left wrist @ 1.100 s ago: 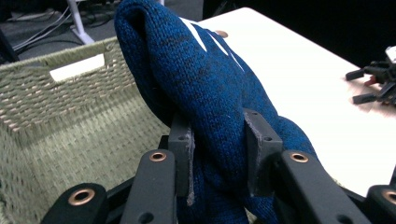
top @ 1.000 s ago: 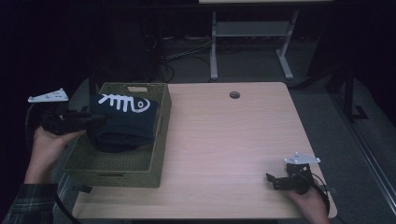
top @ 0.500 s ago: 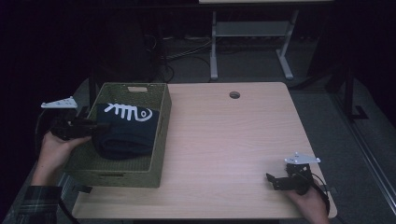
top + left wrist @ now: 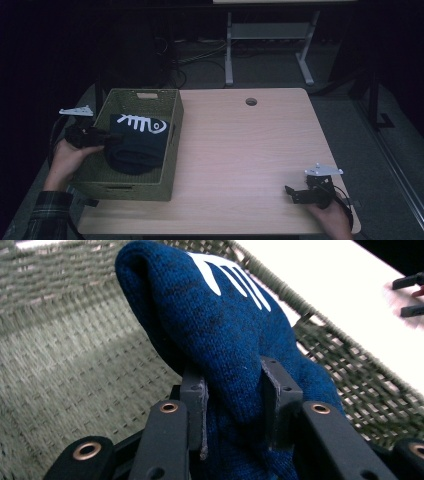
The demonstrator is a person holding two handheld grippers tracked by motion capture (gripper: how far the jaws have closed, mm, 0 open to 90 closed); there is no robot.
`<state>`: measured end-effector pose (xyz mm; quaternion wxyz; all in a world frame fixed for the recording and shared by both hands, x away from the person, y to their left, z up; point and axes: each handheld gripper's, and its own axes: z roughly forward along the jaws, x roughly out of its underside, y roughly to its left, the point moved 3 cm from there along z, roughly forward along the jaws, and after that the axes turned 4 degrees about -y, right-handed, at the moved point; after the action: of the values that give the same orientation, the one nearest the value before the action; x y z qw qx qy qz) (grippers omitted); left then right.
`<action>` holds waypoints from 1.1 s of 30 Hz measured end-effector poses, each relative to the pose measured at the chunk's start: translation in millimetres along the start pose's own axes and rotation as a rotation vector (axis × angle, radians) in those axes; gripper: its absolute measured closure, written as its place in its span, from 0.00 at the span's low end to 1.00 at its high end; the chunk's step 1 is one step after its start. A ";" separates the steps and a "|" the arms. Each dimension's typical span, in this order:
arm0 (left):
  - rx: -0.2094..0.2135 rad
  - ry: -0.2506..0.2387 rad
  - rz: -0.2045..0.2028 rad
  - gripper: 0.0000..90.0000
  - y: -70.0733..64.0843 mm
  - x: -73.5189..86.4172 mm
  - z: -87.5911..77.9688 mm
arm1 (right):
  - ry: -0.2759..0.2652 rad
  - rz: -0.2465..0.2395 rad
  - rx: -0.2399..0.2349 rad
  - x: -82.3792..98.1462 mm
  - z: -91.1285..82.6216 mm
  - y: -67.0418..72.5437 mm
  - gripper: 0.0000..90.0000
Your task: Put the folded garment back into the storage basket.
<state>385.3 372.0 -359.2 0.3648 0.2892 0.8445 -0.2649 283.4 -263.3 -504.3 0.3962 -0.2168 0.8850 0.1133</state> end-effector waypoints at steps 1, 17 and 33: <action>0.000 0.004 -0.006 0.75 3.3 2.0 1.2 | 0.000 0.000 0.000 0.0 0.0 0.0 0.02; -0.094 0.087 -0.005 0.72 19.7 13.4 12.6 | 0.000 0.000 0.000 0.0 0.0 0.0 0.02; -0.267 0.071 -0.002 0.28 24.3 11.3 7.7 | 0.000 0.000 0.000 0.0 0.0 0.0 0.02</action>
<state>398.9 387.1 -378.2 0.3694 0.2467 0.8849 -0.1402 283.4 -263.4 -504.3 0.3962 -0.2170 0.8849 0.1132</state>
